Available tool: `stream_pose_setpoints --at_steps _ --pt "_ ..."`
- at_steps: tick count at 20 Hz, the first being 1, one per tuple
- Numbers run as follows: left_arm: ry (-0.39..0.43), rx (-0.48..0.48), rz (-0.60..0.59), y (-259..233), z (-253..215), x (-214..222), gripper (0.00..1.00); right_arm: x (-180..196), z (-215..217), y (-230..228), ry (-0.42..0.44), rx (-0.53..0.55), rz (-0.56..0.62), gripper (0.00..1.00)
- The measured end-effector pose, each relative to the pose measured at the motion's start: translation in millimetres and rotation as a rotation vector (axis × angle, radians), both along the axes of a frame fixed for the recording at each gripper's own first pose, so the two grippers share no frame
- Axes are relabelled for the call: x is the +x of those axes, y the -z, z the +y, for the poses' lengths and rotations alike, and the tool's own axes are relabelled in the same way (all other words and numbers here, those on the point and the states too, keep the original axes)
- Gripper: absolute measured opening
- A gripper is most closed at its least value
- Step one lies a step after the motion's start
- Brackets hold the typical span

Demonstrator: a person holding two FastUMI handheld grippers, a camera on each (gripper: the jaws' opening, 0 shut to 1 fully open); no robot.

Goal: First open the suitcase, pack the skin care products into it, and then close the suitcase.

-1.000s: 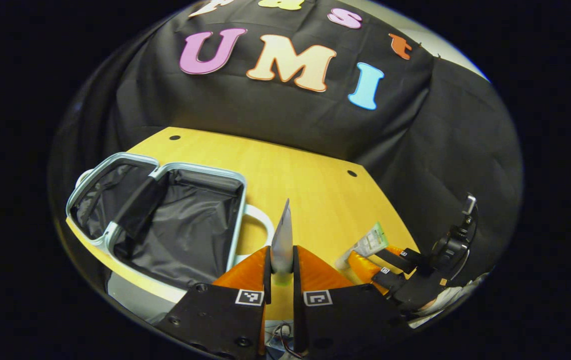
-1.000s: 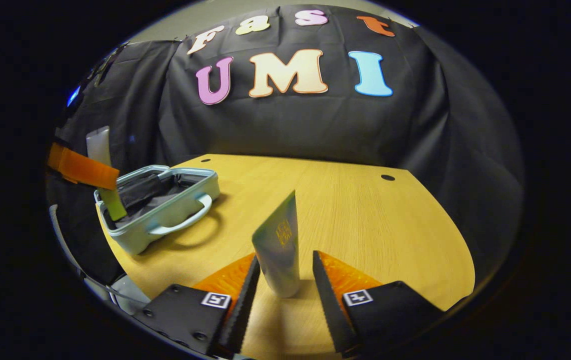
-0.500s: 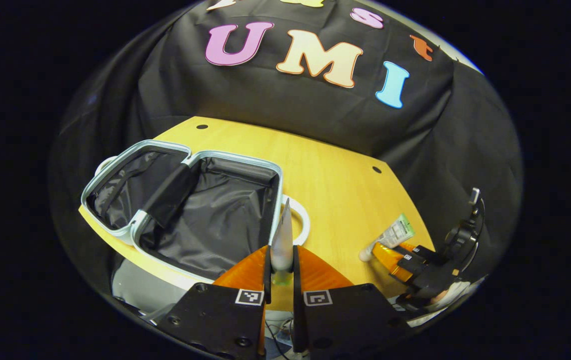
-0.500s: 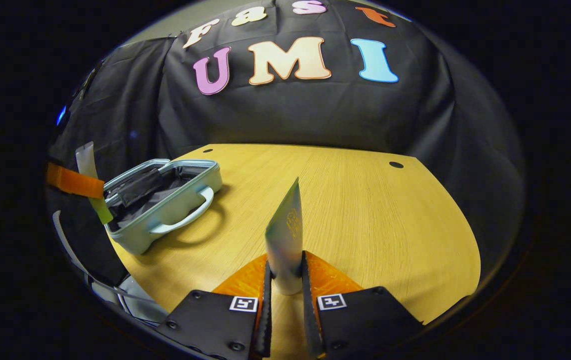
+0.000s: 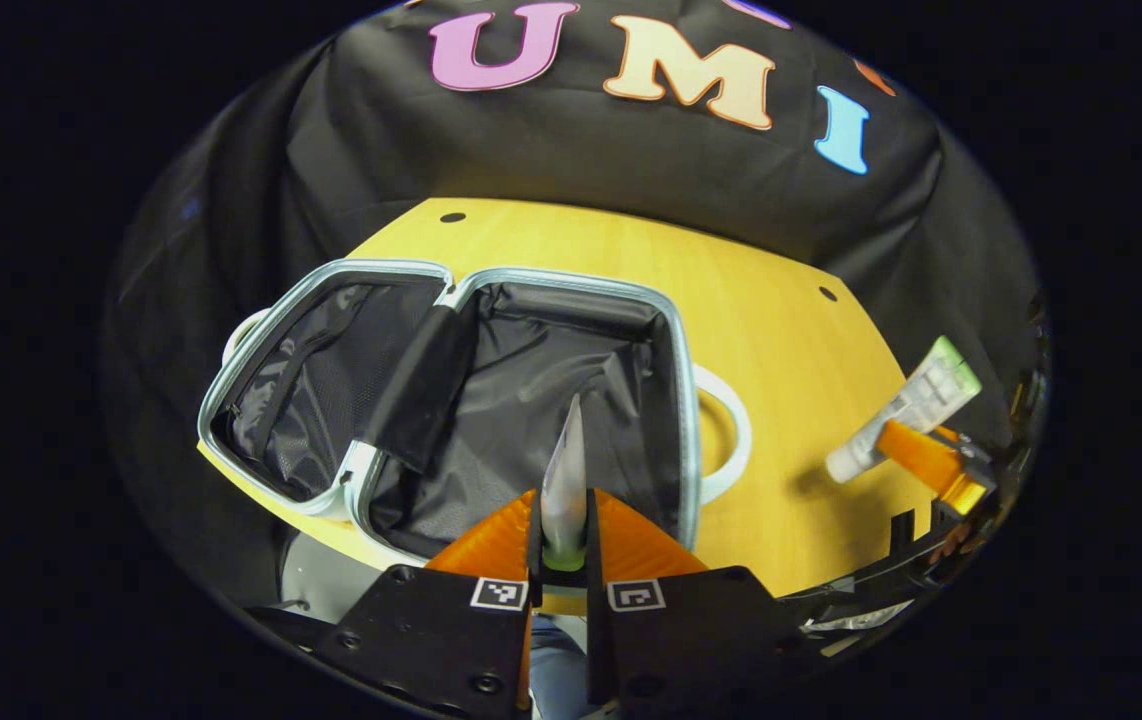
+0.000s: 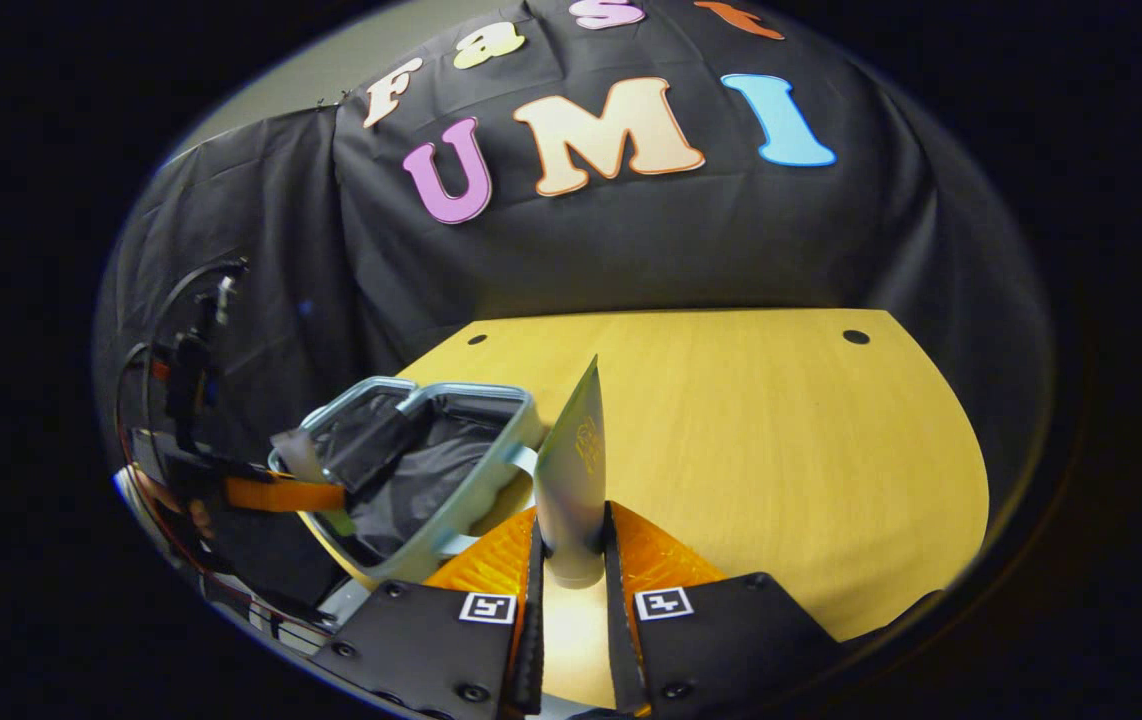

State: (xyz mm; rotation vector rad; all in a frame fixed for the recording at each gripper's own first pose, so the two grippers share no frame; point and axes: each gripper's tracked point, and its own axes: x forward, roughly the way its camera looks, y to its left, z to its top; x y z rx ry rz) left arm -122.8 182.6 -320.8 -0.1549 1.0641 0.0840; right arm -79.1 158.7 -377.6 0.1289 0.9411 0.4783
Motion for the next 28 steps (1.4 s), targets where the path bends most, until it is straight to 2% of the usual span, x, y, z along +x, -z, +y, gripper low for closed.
stream_pose_setpoints --at_steps 2,5,8,10,12,14,15,20,21,24,26,27,28 --pt "0.019 0.022 0.061 16 12 1 0.17 -4 31 -10 -0.025 0.038 0.022 0.29" --pt "0.055 0.013 0.107 33 18 -2 0.14 -15 78 -17 -0.053 0.106 0.083 0.29" --pt "0.081 -0.026 0.104 47 18 0 0.15 -32 117 -16 -0.084 0.141 0.142 0.29" --pt "0.089 -0.07 0.082 46 16 4 0.2 -42 140 -6 -0.115 0.13 0.17 0.29" --pt "0.094 -0.119 0.047 38 18 9 0.43 -54 159 8 -0.123 0.125 0.21 0.29" --pt "0.105 -0.122 0.0 26 30 17 0.67 -64 171 25 -0.107 0.116 0.265 0.29" --pt "0.107 -0.116 -0.017 21 38 19 0.76 -69 174 36 -0.096 0.098 0.291 0.28" --pt "0.092 -0.13 -0.078 -4 83 29 0.76 -85 178 80 -0.071 -0.043 0.356 0.29" --pt "0.084 -0.123 -0.085 -6 97 31 0.76 -87 178 85 -0.064 -0.062 0.362 0.24" --pt "0.036 -0.098 -0.106 -6 141 39 0.76 -78 184 89 -0.036 -0.091 0.343 0.33" --pt "-0.012 -0.095 -0.111 -8 170 42 0.76 -67 193 80 -0.036 -0.07 0.296 0.39" --pt "-0.038 -0.091 -0.117 -8 185 43 0.82 -59 197 73 -0.034 -0.05 0.266 0.3" --pt "-0.058 -0.086 -0.122 -10 200 45 0.84 -50 201 66 -0.03 -0.036 0.234 0.53"
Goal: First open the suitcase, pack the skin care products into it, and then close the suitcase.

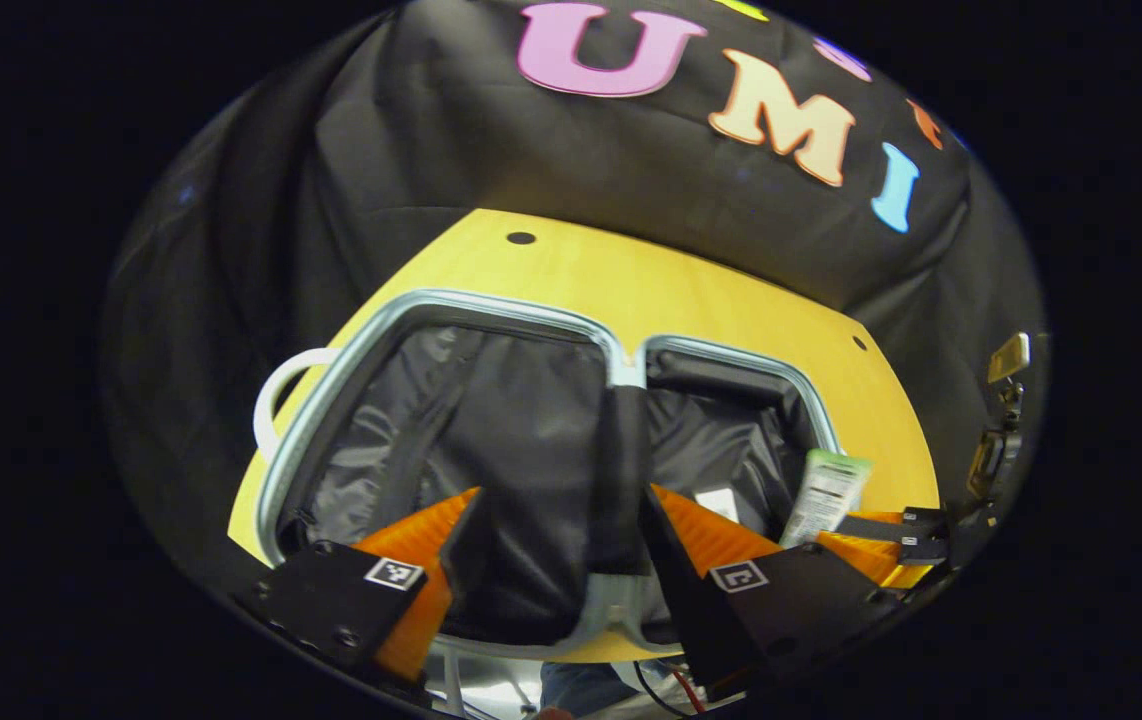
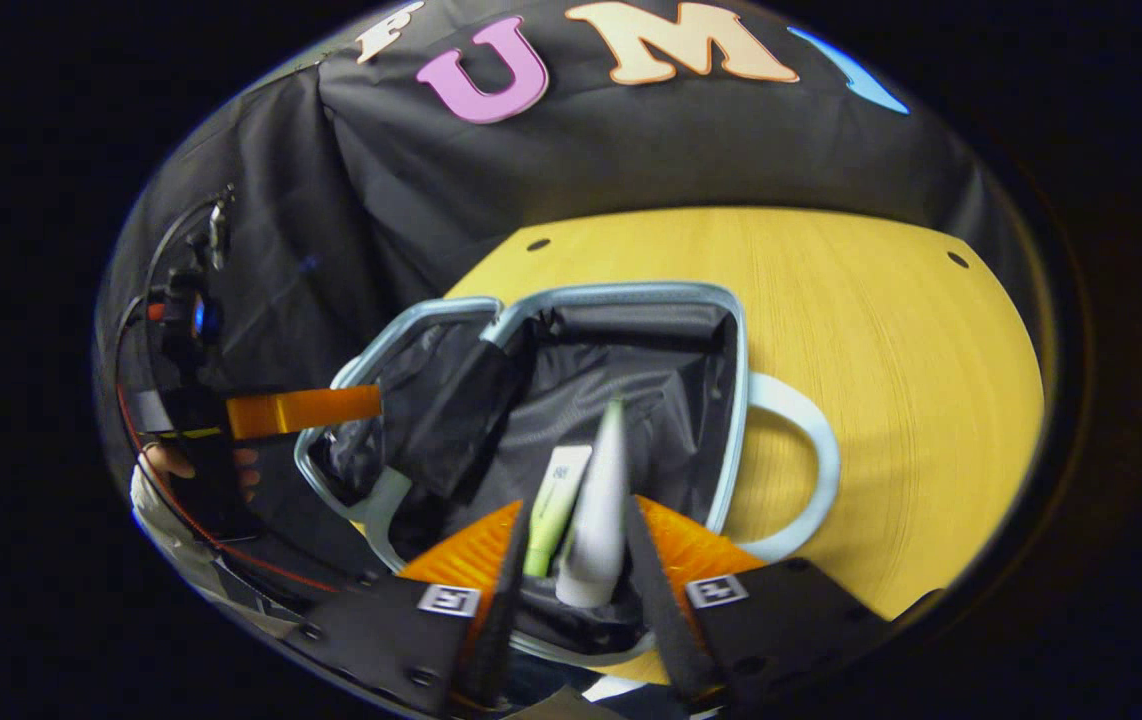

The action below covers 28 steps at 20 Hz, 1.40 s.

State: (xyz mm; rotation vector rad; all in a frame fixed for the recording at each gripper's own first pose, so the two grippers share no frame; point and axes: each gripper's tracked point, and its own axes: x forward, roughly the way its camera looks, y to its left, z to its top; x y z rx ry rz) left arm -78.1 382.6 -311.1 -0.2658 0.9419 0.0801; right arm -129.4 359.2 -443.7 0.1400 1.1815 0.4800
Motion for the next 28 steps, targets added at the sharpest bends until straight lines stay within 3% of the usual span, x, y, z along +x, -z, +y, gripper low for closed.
stream_pose_setpoints --at_steps 1,2,7,11,16,24,27,28 --pt "-0.024 0.009 -0.011 -2 17 2 0.94 10 -2 -8 0.011 0.0 -0.041 0.77" --pt "-0.044 0.016 -0.021 -5 29 6 0.94 20 -1 -12 0.026 0.007 -0.084 1.0" --pt "-0.164 0.099 -0.041 -8 112 12 0.97 66 -16 -52 0.131 0.02 -0.254 0.98" --pt "-0.234 0.149 0.006 8 172 10 0.97 83 -45 -61 0.165 -0.048 -0.317 0.98" --pt "-0.334 0.135 0.068 41 221 10 0.96 92 -79 -74 0.246 -0.114 -0.362 0.98" --pt "-0.316 0.093 0.191 93 232 15 0.92 89 -117 -75 0.326 -0.192 -0.364 0.98" --pt "-0.31 0.054 0.203 97 227 16 0.52 89 -121 -78 0.334 -0.201 -0.373 0.98" --pt "-0.304 0.041 0.199 97 221 19 0.45 90 -122 -78 0.336 -0.201 -0.376 0.98"
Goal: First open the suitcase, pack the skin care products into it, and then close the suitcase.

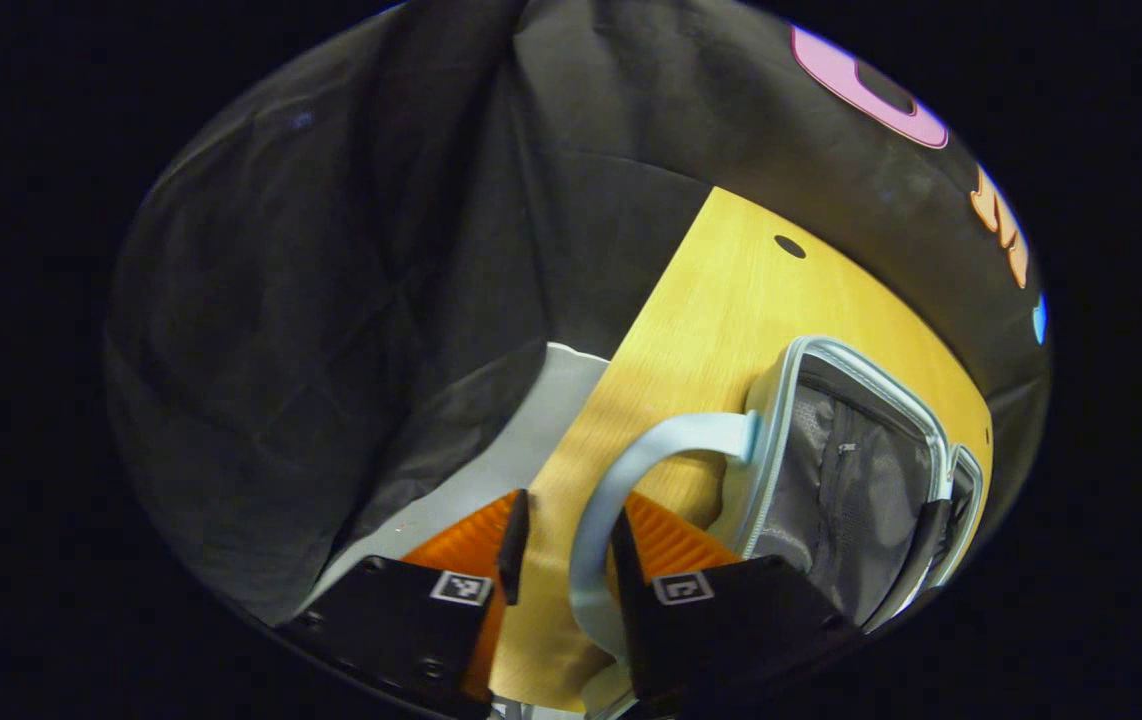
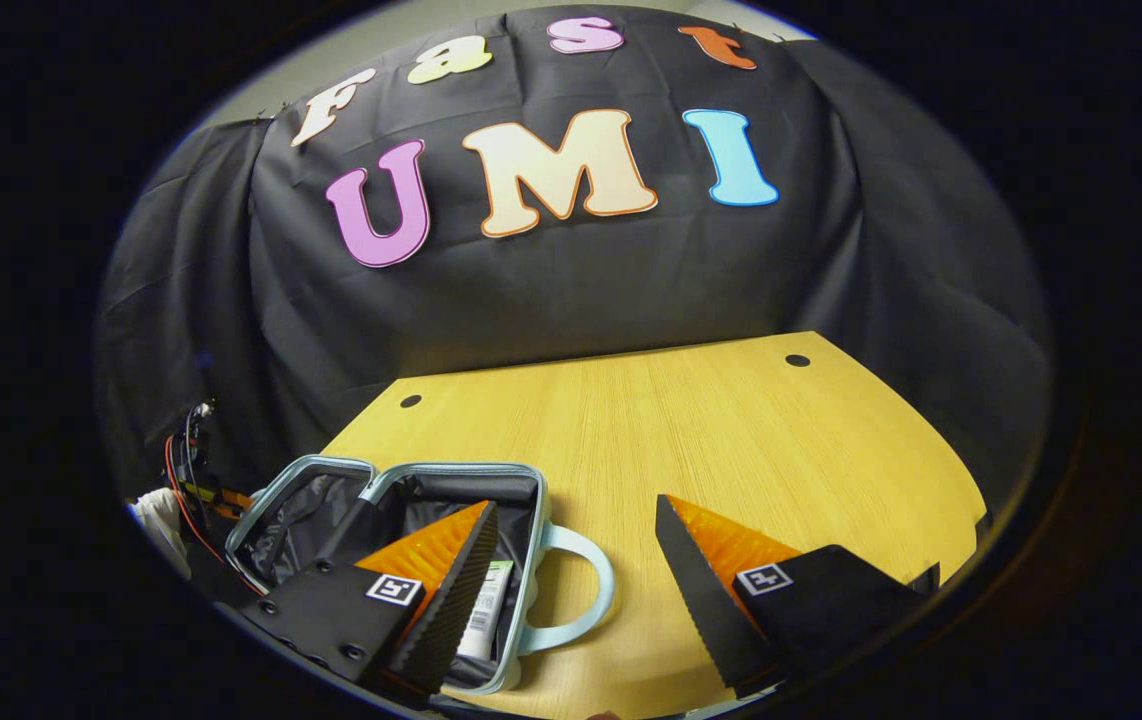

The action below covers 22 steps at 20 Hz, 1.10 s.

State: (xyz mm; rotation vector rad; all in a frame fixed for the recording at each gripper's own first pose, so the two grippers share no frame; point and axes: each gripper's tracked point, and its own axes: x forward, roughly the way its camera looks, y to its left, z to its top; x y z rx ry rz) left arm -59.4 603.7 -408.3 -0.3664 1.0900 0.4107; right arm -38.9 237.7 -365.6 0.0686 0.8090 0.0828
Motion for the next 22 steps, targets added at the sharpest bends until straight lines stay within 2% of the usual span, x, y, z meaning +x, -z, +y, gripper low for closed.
stream_pose_setpoints --at_steps 2,5,9,13,18,22 --pt "0.017 0.014 0.007 -3 -2 0 0.16 3 -3 -3 0.003 0.002 -0.013 0.98" --pt "0.054 0.036 -0.007 -18 -9 4 0.06 9 -9 -10 0.0 -0.001 -0.048 0.98" --pt "0.094 0.098 -0.066 -62 -11 11 0.0 13 -16 -15 -0.023 0.006 -0.074 0.98" --pt "0.1 0.141 -0.119 -112 -20 15 0.0 20 -31 -20 -0.031 0.029 -0.117 0.98" --pt "0.145 0.211 -0.181 -176 -60 14 0.0 33 -55 -41 -0.049 0.06 -0.163 0.98" --pt "0.176 0.232 -0.259 -223 -99 19 0.0 38 -75 -55 -0.079 0.065 -0.196 0.98"
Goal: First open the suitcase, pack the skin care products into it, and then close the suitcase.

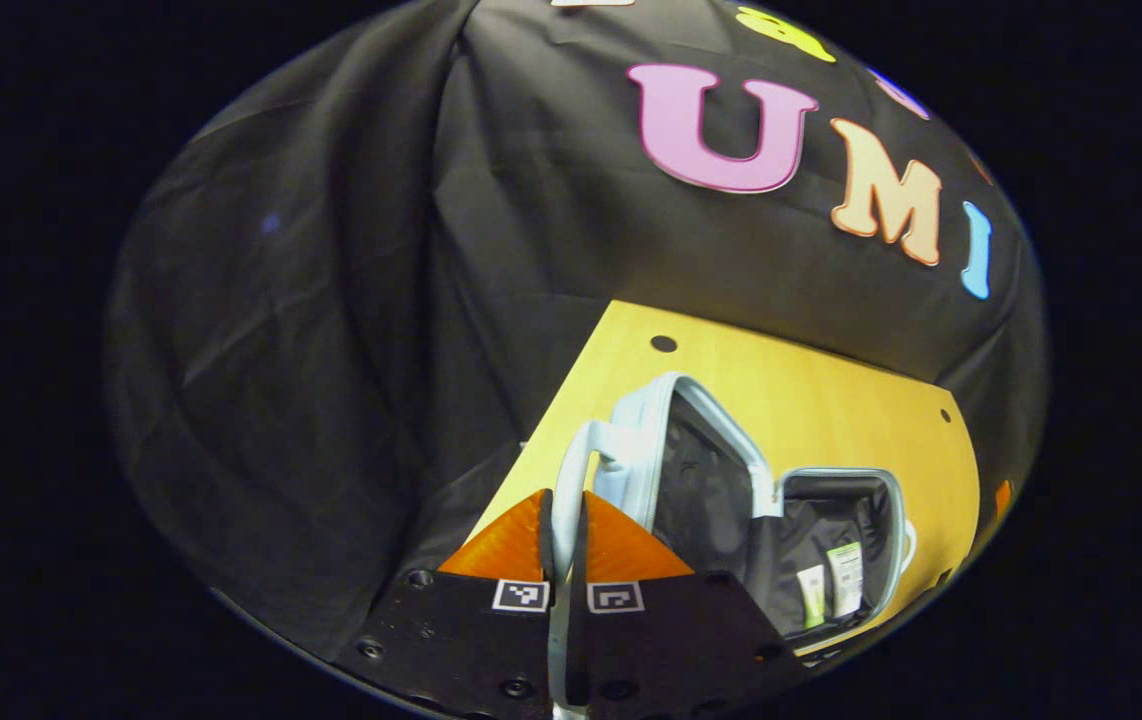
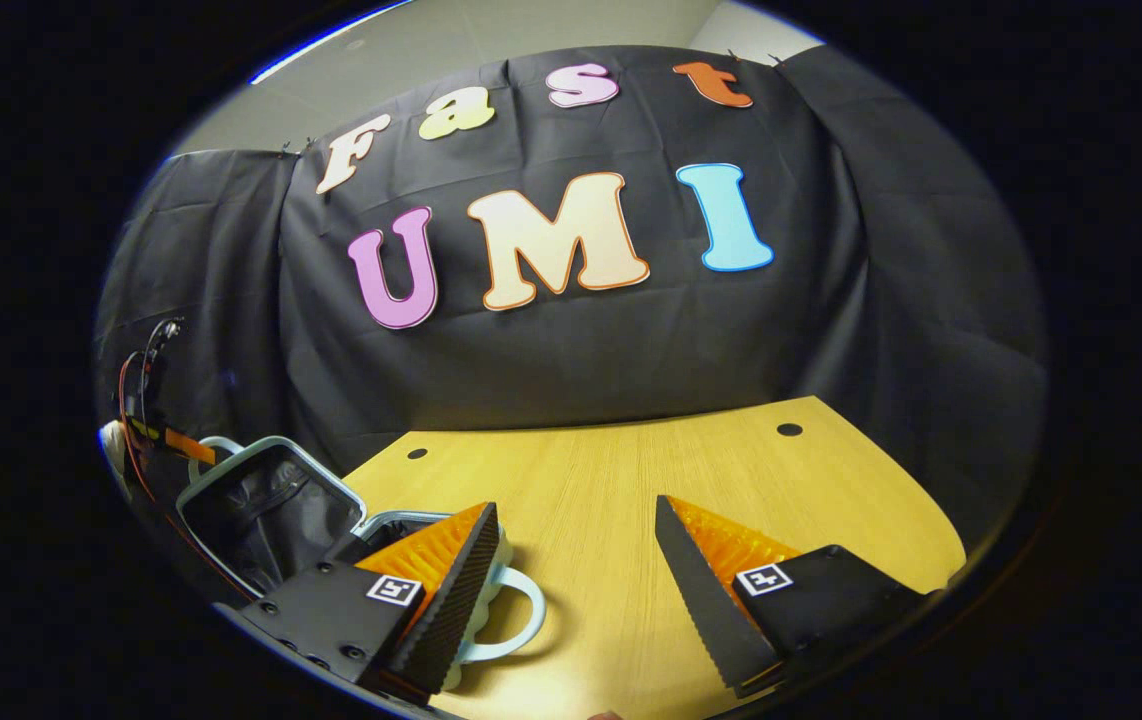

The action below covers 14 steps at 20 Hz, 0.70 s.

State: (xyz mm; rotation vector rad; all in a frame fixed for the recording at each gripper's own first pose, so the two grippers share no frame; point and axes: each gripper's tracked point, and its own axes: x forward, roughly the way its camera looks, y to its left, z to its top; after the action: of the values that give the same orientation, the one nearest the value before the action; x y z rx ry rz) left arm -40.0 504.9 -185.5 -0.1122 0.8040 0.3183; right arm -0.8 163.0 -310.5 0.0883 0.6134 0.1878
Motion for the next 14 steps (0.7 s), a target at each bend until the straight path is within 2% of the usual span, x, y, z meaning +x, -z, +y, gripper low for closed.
stream_pose_setpoints --at_steps 8,14 --pt "0.119 -0.002 -0.098 -45 -101 9 0.0 -6 -31 -3 -0.047 0.024 0.015 0.98" --pt "0.184 -0.078 -0.179 -64 -176 19 0.0 -5 -56 -15 -0.076 0.023 -0.006 0.98"
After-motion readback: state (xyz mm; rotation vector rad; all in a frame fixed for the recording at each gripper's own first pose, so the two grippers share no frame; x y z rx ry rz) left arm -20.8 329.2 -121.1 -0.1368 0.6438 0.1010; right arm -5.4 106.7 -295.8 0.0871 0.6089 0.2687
